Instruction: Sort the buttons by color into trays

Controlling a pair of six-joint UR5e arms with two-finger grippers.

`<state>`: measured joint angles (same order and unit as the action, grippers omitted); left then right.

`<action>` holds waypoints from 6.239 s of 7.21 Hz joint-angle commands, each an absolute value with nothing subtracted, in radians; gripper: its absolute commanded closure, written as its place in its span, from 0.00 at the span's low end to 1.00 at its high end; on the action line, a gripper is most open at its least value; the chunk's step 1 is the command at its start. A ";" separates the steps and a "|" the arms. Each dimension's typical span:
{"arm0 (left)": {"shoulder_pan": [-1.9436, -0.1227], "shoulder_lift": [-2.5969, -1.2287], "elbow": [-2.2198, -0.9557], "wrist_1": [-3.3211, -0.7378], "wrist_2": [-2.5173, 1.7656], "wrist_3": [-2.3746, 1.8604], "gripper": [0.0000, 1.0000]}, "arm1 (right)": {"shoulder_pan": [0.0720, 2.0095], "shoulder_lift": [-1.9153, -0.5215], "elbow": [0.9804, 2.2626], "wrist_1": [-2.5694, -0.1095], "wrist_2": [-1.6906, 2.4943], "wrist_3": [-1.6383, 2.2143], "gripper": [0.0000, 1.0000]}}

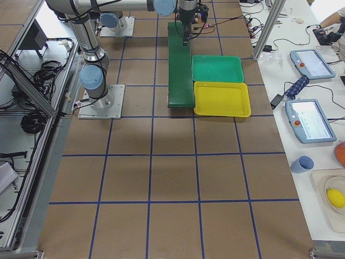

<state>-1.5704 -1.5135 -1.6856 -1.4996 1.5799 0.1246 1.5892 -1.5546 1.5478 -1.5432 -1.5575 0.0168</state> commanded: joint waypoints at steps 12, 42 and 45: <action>-1.120 -1.799 -1.759 -1.180 1.652 0.212 0.00 | 1.592 -1.555 1.548 -1.543 -1.555 0.017 0.00; -1.002 -2.160 -1.592 -0.943 1.687 0.402 0.00 | 1.592 -1.557 1.559 -1.543 -1.555 0.015 0.00; -0.999 -2.171 -1.592 -0.943 1.686 0.402 0.00 | 1.592 -1.554 1.559 -1.543 -1.557 0.017 0.00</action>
<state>-1.0003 -2.1661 -1.5922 -0.9429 1.6863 0.4019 1.5923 -1.5553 1.5585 -1.5432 -1.5568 0.0167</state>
